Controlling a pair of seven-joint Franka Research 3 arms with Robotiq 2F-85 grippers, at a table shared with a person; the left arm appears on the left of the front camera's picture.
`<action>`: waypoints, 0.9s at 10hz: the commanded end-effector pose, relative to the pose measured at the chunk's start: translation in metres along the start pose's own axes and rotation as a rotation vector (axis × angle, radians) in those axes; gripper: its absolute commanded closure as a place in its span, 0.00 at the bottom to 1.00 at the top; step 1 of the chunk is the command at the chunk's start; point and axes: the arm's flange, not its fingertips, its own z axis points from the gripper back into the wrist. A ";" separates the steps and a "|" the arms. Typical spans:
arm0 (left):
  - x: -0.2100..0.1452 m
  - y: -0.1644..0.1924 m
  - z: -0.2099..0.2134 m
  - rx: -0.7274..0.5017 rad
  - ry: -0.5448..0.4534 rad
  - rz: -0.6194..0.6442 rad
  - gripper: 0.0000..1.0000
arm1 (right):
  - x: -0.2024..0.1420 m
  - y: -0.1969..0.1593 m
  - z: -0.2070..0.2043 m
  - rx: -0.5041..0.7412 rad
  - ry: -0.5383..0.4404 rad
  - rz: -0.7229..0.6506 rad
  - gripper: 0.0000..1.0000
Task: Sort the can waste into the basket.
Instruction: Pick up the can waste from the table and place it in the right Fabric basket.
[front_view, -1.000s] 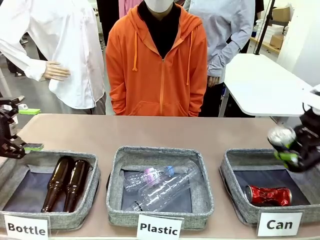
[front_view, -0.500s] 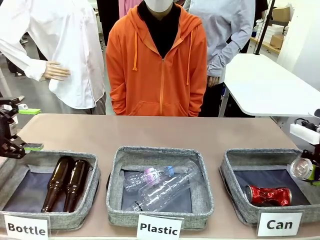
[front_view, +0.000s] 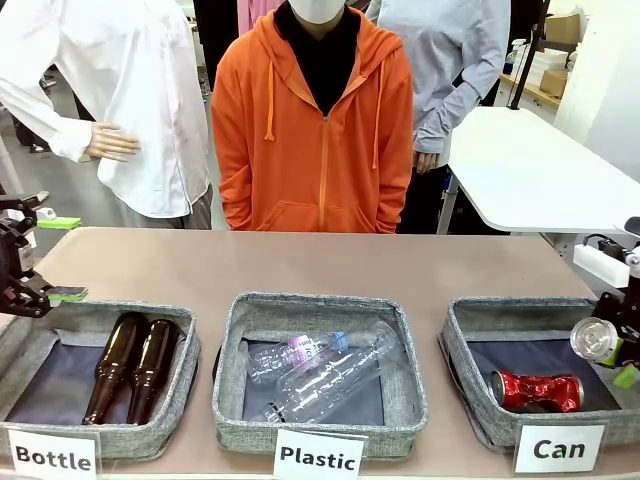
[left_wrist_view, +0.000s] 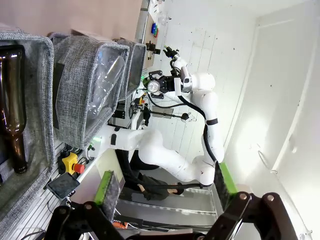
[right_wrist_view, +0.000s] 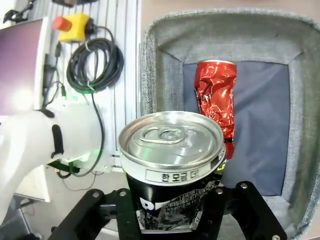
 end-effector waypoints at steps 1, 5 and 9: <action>-0.003 0.000 0.001 -0.006 0.006 0.003 0.00 | 0.006 -0.001 -0.002 -0.036 -0.030 -0.002 0.00; -0.003 0.000 0.001 -0.006 0.006 0.003 0.00 | 0.012 -0.016 0.004 -0.090 -0.079 -0.108 0.00; -0.003 0.000 0.001 -0.006 0.006 0.003 0.00 | 0.031 -0.044 0.020 0.078 -0.621 -0.233 0.00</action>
